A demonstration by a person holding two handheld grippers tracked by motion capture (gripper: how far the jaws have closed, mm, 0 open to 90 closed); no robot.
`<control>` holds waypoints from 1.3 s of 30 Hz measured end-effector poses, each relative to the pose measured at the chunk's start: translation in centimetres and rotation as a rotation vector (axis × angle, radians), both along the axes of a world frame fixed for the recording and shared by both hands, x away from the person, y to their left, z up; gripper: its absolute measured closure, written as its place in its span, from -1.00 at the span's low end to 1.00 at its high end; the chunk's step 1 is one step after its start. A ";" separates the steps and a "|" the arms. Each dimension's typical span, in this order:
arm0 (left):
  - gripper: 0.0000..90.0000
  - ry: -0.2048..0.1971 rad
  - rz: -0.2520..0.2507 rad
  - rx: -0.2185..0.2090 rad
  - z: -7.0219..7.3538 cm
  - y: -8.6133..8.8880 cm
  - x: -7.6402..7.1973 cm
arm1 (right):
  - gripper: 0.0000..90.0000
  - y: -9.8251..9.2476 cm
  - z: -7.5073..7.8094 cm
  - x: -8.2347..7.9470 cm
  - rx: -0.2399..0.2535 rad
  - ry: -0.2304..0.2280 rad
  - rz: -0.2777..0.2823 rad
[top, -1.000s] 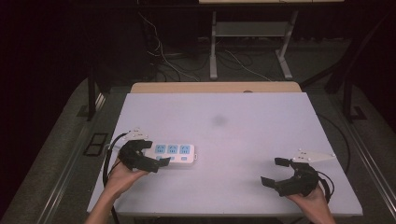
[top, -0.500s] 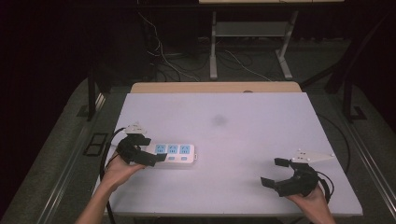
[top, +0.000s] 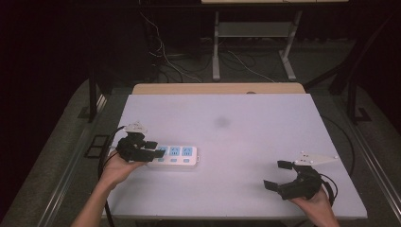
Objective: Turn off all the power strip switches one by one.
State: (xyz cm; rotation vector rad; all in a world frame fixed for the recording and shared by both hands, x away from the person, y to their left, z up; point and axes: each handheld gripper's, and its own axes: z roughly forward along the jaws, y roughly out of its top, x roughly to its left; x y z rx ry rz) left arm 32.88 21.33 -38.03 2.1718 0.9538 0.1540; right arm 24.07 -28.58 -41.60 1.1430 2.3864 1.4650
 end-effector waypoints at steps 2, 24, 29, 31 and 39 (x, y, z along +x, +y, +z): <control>0.34 0.010 -0.004 0.003 -0.1 0.1 0.1 | -0.99 0.0 0.0 0.0 -0.001 0.000 0.001; 0.98 0.046 -0.070 0.138 -1.7 -0.4 0.7 | -0.99 0.0 -0.2 0.1 -0.012 0.003 -0.001; 0.98 0.057 -0.078 0.147 -2.1 -0.5 0.7 | -0.99 0.1 -0.3 0.0 -0.023 0.005 0.008; 0.98 0.056 -0.084 0.150 -2.2 -0.6 0.8 | -0.99 0.2 -0.3 0.0 -0.023 0.004 0.010; 0.98 0.045 -0.086 0.150 -2.3 -1.0 0.7 | -0.99 0.2 -0.3 0.1 -0.023 0.005 0.012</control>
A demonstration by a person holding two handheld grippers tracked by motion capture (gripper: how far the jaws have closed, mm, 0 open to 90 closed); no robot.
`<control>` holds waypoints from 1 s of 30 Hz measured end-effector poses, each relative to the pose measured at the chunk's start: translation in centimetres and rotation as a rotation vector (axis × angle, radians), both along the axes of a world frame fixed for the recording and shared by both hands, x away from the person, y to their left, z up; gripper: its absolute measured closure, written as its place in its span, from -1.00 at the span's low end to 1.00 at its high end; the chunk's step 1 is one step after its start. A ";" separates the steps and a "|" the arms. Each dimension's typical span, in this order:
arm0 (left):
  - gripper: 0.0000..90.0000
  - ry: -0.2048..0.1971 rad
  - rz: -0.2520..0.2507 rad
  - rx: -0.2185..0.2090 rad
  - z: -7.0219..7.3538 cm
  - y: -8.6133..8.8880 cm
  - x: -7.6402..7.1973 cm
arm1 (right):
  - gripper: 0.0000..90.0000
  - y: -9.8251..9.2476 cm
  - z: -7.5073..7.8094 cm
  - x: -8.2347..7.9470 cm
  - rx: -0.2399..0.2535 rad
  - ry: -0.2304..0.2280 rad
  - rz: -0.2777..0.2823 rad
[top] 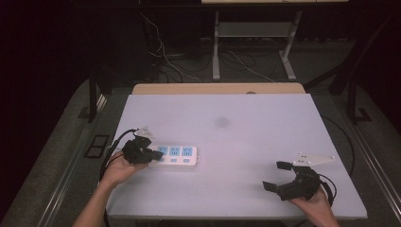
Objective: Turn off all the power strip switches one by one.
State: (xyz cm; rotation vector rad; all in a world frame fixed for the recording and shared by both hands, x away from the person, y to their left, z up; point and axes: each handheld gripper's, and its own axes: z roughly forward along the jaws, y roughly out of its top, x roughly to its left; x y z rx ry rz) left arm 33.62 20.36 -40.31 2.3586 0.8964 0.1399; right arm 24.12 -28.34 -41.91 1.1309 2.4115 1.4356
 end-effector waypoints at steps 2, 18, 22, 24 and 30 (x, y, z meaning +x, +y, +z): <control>0.98 0.000 -0.002 0.003 0.0 0.0 0.0 | -0.99 0.0 0.0 0.0 0.000 0.000 0.001; 0.98 0.027 -0.002 -0.034 -0.3 0.1 0.3 | -0.99 0.0 -0.1 0.1 -0.001 0.002 0.000; 0.99 0.038 -0.017 -0.057 -0.5 -0.1 0.2 | -0.99 0.0 0.0 0.1 0.000 0.001 -0.001; 0.99 0.045 -0.013 -0.063 -0.5 0.0 0.2 | -0.99 -0.1 0.0 0.0 0.001 0.001 0.000; 0.99 0.045 0.006 -0.076 -0.6 0.1 0.4 | -0.99 0.0 0.0 0.0 0.001 0.000 0.002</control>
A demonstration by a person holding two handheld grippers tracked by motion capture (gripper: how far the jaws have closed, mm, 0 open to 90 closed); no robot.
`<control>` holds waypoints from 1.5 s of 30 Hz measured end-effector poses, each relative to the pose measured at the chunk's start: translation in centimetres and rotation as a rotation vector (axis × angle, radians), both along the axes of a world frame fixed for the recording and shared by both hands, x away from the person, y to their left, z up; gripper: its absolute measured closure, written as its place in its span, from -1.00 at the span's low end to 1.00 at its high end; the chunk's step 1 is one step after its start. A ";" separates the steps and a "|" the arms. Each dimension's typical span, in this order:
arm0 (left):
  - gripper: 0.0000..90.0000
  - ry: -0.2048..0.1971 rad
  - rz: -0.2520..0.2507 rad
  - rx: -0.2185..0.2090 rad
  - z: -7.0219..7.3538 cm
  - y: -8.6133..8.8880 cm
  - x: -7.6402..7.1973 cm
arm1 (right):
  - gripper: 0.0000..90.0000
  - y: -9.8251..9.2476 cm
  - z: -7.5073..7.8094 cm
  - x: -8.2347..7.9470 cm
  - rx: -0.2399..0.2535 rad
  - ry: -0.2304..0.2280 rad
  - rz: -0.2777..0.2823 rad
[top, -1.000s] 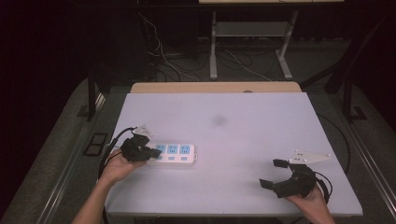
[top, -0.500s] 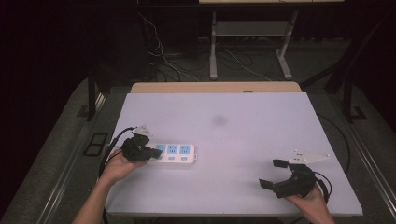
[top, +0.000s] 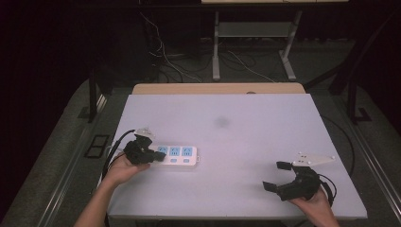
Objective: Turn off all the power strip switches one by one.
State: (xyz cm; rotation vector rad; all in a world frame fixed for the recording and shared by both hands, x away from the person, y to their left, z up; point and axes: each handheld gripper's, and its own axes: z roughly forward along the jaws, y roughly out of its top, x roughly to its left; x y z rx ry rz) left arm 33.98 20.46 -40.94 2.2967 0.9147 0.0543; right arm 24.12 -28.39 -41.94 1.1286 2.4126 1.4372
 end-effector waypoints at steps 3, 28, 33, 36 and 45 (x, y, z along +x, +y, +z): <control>0.99 0.003 0.015 -0.021 -0.2 0.0 0.1 | -0.99 0.0 0.0 0.0 0.000 0.001 0.001; 0.99 -0.037 0.016 0.011 -0.2 -0.3 -0.4 | -0.99 -0.4 0.1 -0.1 0.004 -0.005 -0.013; 0.99 -0.032 0.022 0.012 -0.1 -0.3 -0.4 | -0.99 -0.4 0.1 -0.1 0.005 -0.007 -0.016; 0.99 -0.033 0.015 -0.038 0.0 -0.2 -0.5 | -0.99 -0.5 0.2 -0.1 0.007 -0.009 -0.017; 0.99 -0.045 0.012 -0.040 0.5 0.5 -0.5 | -0.99 -0.4 0.2 -0.1 0.005 -0.010 -0.013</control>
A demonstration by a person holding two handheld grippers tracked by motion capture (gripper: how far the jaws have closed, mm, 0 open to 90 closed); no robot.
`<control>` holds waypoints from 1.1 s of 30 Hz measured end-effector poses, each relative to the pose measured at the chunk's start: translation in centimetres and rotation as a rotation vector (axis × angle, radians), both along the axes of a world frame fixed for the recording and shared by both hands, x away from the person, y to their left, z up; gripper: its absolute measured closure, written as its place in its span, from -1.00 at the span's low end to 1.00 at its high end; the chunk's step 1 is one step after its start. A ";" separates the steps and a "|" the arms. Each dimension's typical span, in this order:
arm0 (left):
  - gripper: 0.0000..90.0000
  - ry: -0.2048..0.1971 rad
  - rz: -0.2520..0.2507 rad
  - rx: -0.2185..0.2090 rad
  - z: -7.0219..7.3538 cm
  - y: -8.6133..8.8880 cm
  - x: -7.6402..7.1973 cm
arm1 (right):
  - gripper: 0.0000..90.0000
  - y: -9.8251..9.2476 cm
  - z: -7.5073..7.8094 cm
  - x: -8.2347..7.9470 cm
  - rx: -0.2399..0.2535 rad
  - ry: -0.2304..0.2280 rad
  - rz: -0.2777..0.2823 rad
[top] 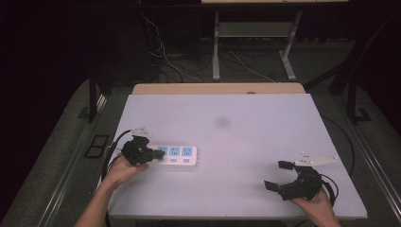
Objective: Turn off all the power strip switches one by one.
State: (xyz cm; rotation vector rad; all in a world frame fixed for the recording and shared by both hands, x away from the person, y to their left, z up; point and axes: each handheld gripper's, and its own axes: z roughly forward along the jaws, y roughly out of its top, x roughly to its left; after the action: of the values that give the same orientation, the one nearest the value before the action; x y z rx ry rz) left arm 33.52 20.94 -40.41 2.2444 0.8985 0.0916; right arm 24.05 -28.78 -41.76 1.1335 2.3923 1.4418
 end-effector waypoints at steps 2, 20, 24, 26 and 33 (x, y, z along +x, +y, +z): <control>0.99 -0.005 -0.008 0.010 0.3 -0.1 0.0 | -0.99 -0.1 0.0 0.0 0.002 -0.002 -0.001; 0.99 -0.046 -0.077 0.051 2.9 -2.0 -0.1 | -0.99 0.0 0.1 0.0 0.005 -0.003 -0.004; 0.99 -0.048 -0.090 0.055 3.3 -2.6 0.1 | -0.99 -0.1 0.1 0.0 0.005 -0.003 -0.005; 0.99 -0.050 -0.096 0.062 3.4 -2.9 0.1 | -0.99 -0.1 0.1 0.0 0.005 -0.003 -0.005; 0.98 -0.048 -0.110 0.076 3.2 -3.5 0.3 | -0.99 -0.1 0.1 0.0 0.005 -0.003 -0.004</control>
State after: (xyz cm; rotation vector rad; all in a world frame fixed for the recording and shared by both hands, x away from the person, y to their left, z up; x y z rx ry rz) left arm 33.78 17.48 -37.20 2.3476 0.7562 0.1301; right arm 24.03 -28.83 -41.69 1.1355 2.3850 1.4477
